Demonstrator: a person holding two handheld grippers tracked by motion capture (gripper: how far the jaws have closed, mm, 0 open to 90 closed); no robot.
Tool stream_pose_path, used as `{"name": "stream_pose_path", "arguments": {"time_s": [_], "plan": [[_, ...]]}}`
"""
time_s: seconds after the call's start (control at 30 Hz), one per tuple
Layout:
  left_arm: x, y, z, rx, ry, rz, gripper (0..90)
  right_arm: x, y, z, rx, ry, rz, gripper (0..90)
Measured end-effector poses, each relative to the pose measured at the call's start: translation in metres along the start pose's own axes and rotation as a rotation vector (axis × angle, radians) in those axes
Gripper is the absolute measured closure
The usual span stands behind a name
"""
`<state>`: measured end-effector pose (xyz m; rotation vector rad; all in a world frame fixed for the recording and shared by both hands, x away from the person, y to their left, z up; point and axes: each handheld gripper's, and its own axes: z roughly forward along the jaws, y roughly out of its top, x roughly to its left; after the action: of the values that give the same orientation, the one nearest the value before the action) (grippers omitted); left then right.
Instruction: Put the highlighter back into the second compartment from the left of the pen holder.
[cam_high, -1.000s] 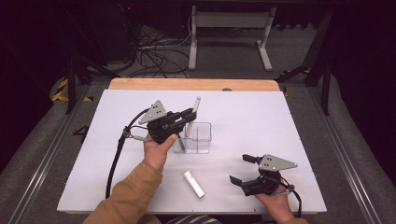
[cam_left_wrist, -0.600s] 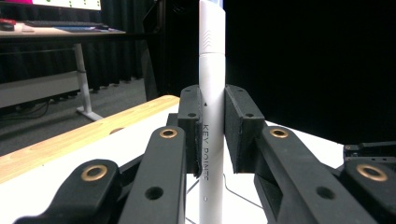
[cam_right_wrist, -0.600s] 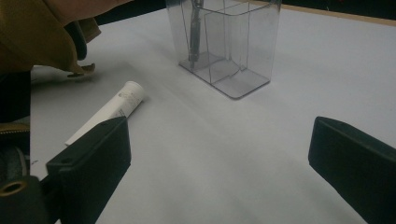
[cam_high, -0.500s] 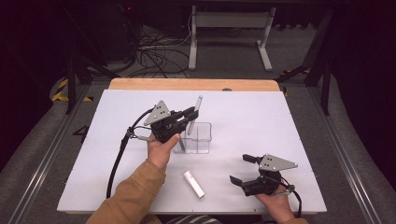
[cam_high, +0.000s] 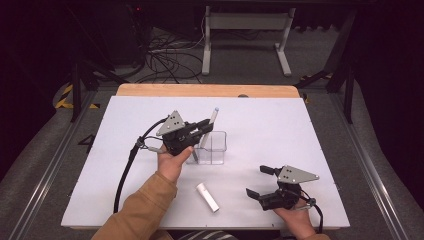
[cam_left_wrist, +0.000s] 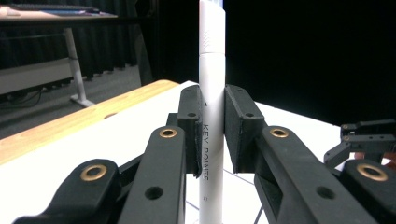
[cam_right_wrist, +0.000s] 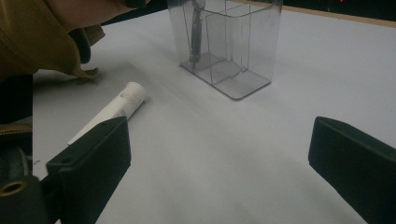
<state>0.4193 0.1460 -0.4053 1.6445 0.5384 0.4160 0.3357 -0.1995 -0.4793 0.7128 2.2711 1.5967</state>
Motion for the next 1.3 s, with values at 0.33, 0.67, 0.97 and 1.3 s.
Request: {"name": "stream_pose_path", "arguments": {"time_s": [0.33, 0.67, 0.97, 1.3], "plan": [[0.001, -0.008, -0.002, 0.025, -0.002, -0.018, 77.9, 0.0, 0.0, -0.002, -0.008, -0.001, -0.001, 6.2], [0.001, -0.013, -0.001, 0.04, 0.005, -0.015, 77.9, 0.001, 0.0, -0.002, -0.006, 0.001, -0.004, 6.3], [0.001, -0.015, -0.001, 0.055, 0.009, -0.006, 77.8, 0.001, 0.0, -0.002, -0.004, 0.001, -0.005, 6.4], [0.0, -0.009, -0.007, 0.07, 0.055, -0.006, 55.5, 0.0, 0.0, -0.002, -0.006, -0.003, -0.004, 6.3]]}}
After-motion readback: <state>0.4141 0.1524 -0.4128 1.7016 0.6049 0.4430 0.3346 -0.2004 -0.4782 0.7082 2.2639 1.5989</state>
